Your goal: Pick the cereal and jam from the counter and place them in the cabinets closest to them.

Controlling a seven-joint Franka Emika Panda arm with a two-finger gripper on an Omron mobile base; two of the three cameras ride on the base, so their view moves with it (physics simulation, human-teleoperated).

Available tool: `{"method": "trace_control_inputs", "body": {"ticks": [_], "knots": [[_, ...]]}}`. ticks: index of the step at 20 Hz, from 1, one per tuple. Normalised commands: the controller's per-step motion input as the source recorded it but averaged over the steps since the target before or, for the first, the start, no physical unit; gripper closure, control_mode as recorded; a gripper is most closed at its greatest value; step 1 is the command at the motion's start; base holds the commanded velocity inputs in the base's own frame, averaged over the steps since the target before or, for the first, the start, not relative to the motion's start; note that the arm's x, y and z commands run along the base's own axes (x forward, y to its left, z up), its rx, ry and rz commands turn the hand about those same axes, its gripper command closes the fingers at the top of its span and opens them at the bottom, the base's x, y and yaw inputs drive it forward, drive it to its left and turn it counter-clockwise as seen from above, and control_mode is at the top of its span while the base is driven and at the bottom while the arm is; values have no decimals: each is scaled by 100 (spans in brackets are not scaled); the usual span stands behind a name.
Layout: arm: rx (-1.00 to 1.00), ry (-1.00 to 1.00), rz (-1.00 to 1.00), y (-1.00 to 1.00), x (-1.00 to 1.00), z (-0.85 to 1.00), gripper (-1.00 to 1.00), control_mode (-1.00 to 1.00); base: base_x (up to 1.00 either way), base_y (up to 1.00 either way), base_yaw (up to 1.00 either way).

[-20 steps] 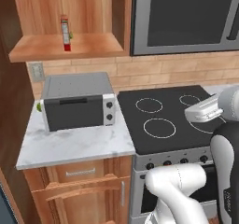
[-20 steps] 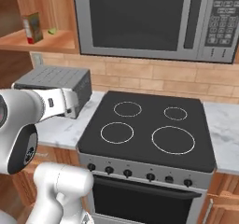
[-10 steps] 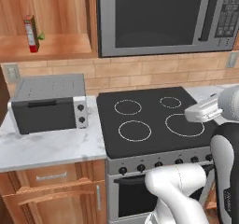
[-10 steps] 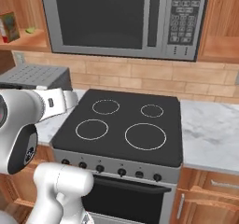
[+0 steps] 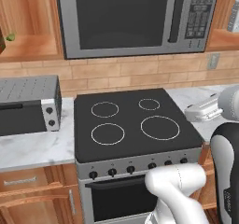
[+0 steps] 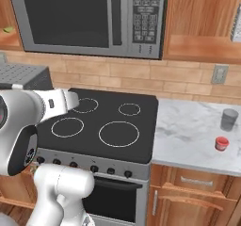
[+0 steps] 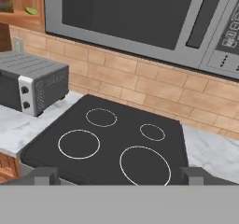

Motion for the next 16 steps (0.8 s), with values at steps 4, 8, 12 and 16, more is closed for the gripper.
{"method": "trace_control_inputs", "body": {"ticks": [4, 8, 12, 16], "knots": [[0, 0, 0, 0, 0, 0, -100, 100, 0, -59, 0], [0, 0, 0, 0, 0, 0, -100, 100, 0, -57, 0], [0, 0, 0, 0, 0, 0, -100, 100, 0, -57, 0], [0, 0, 0, 0, 0, 0, -100, 100, 0, -55, 0]]}}
